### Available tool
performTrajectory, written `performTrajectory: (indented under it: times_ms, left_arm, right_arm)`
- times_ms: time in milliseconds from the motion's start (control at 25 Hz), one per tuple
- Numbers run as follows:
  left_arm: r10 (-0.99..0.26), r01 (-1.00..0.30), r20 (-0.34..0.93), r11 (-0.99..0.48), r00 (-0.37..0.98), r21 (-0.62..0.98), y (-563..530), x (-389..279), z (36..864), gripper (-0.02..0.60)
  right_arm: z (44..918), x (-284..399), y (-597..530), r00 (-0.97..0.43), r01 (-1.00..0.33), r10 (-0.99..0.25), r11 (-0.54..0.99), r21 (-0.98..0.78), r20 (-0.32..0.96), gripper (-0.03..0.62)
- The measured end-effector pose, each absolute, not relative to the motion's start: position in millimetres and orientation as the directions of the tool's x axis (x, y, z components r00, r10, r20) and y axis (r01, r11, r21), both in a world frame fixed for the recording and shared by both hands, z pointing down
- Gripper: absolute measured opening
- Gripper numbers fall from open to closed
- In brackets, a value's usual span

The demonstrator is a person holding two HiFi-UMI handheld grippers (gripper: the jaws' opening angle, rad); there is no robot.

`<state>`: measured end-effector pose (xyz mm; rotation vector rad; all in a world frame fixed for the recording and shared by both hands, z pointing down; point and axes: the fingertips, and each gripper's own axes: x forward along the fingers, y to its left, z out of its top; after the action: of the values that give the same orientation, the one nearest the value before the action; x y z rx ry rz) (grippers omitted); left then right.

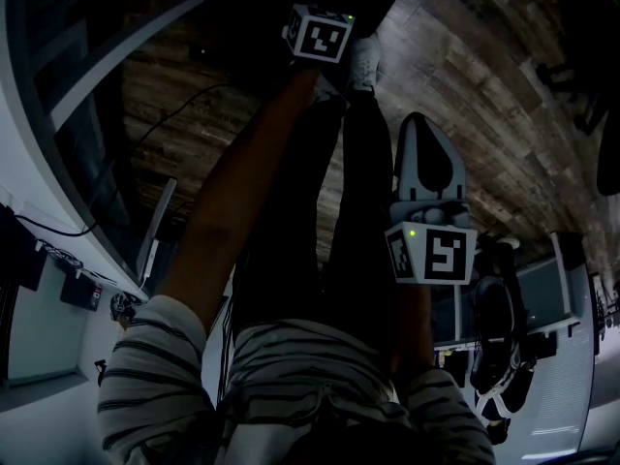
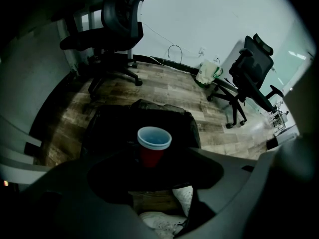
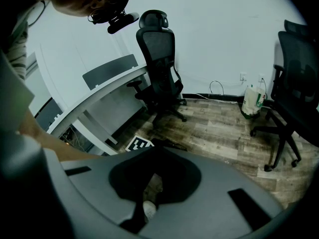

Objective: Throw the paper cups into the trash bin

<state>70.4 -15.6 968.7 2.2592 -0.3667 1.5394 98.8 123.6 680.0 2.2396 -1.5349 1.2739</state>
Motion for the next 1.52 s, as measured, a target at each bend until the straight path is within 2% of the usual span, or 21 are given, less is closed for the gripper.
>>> performTrajectory:
  times_ms: [1000, 1520]
  left_arm:
    - [-0.003, -0.454, 0.926, -0.872, 0.378, 0.182, -19, 78, 936, 0.298]
    - [-0.009, -0.463, 0.898, -0.859, 0.439, 0.217, -17, 84, 884, 0.252]
  right_arm:
    - [671, 109, 121, 0.126, -0.828, -0.704, -0.462, -0.317, 0.699, 0.009]
    - [638, 118, 112, 0.141, -0.847, -0.727, -0.44, -0.298, 0.672, 0.009]
